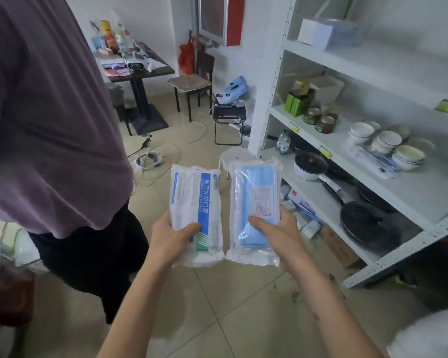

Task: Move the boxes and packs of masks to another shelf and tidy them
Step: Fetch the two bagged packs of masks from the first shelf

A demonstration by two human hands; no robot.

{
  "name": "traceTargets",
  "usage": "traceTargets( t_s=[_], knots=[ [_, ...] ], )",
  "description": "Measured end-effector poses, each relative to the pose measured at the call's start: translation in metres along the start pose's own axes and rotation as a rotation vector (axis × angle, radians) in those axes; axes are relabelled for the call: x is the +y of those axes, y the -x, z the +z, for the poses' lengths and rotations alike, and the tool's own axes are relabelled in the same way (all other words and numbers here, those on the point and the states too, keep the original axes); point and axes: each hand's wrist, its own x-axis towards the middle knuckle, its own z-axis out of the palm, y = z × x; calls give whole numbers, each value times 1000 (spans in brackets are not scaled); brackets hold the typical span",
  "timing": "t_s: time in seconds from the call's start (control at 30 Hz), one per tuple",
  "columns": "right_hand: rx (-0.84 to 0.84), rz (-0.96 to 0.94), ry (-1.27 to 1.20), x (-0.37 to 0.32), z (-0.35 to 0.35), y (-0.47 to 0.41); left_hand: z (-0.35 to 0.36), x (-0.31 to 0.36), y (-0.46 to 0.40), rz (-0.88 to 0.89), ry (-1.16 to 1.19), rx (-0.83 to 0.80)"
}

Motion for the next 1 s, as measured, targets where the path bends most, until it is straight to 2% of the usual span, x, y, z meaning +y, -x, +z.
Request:
traceTargets(
  t_s=[0.23,0.53,0.73,1.0],
  knots=[
    [83,2,-28,-10,-19,-65,41,25,-73,-13,21,-82],
    [145,25,-58,-26,-66,-167,100,52,-160,23,-3,-96],
    [172,44,-56,-37,-66,-233,117,65,-224,-4,17,-88],
    [240,39,-88,-53,-66,-303,144,95,-324,13,-2,-191]
  ],
)
